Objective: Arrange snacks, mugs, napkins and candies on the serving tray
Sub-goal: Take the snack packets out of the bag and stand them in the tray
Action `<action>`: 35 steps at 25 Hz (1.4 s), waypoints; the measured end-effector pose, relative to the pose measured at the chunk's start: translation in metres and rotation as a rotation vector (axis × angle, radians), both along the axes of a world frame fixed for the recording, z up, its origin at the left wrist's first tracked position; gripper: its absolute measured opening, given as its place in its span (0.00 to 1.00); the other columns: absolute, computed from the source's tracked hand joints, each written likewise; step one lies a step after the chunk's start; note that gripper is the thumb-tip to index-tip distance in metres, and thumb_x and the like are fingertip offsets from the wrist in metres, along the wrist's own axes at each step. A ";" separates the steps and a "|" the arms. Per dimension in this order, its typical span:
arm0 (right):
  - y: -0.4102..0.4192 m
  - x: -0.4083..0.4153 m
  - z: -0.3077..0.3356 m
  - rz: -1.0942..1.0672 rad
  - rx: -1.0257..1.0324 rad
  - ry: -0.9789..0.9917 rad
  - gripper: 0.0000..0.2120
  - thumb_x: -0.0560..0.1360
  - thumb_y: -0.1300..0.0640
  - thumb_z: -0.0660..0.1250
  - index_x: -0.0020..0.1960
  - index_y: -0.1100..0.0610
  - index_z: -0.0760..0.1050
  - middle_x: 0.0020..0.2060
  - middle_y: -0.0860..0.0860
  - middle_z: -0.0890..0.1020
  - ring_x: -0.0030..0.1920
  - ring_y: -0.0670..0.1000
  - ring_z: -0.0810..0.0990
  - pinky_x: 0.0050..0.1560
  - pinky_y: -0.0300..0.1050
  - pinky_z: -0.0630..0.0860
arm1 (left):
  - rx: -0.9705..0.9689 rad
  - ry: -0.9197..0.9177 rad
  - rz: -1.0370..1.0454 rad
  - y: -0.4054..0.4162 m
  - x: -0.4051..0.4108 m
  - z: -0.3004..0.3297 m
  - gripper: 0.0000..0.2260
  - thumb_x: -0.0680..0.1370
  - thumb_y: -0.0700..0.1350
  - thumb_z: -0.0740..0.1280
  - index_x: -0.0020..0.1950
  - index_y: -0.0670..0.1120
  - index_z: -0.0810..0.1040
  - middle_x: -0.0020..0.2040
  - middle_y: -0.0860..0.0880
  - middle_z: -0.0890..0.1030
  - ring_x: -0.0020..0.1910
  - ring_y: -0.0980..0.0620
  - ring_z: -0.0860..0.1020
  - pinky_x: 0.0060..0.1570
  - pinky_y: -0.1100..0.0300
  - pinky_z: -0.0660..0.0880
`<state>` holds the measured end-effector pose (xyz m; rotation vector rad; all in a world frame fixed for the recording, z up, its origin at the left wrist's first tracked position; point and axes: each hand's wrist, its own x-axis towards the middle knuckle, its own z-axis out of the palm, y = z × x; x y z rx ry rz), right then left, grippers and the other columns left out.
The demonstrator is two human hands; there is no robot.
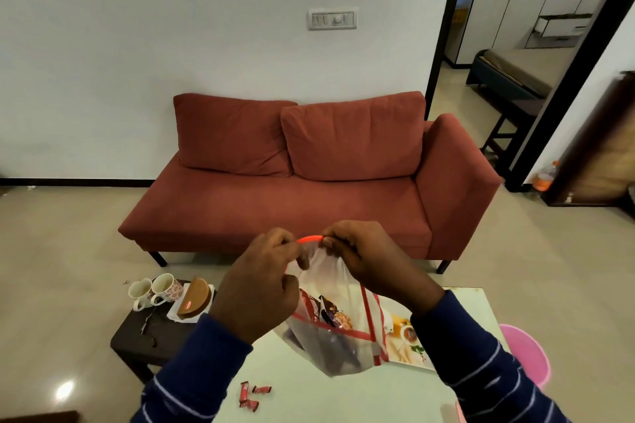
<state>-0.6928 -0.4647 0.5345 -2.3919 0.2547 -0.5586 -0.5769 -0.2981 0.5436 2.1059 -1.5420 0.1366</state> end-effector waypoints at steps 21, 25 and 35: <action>0.035 -0.015 -0.064 0.194 -0.156 0.676 0.17 0.78 0.66 0.64 0.63 0.53 0.80 0.58 0.53 0.82 0.56 0.54 0.80 0.54 0.46 0.76 | 0.327 0.203 0.185 -0.016 -0.025 -0.037 0.23 0.75 0.41 0.68 0.71 0.49 0.74 0.55 0.53 0.72 0.56 0.55 0.73 0.56 0.66 0.70; 0.055 -0.007 -0.094 0.214 -0.291 0.888 0.14 0.83 0.60 0.57 0.64 0.61 0.77 0.57 0.59 0.81 0.56 0.61 0.81 0.58 0.54 0.79 | 0.406 0.258 0.182 -0.006 -0.036 -0.050 0.25 0.77 0.43 0.68 0.74 0.51 0.69 0.72 0.51 0.69 0.72 0.52 0.67 0.70 0.61 0.63; 0.073 0.011 -0.113 0.266 -0.307 0.858 0.14 0.83 0.58 0.58 0.59 0.65 0.78 0.51 0.60 0.84 0.51 0.60 0.82 0.55 0.50 0.79 | 0.419 0.312 0.117 0.015 -0.017 -0.080 0.24 0.77 0.45 0.69 0.72 0.51 0.71 0.74 0.53 0.69 0.72 0.54 0.66 0.69 0.63 0.62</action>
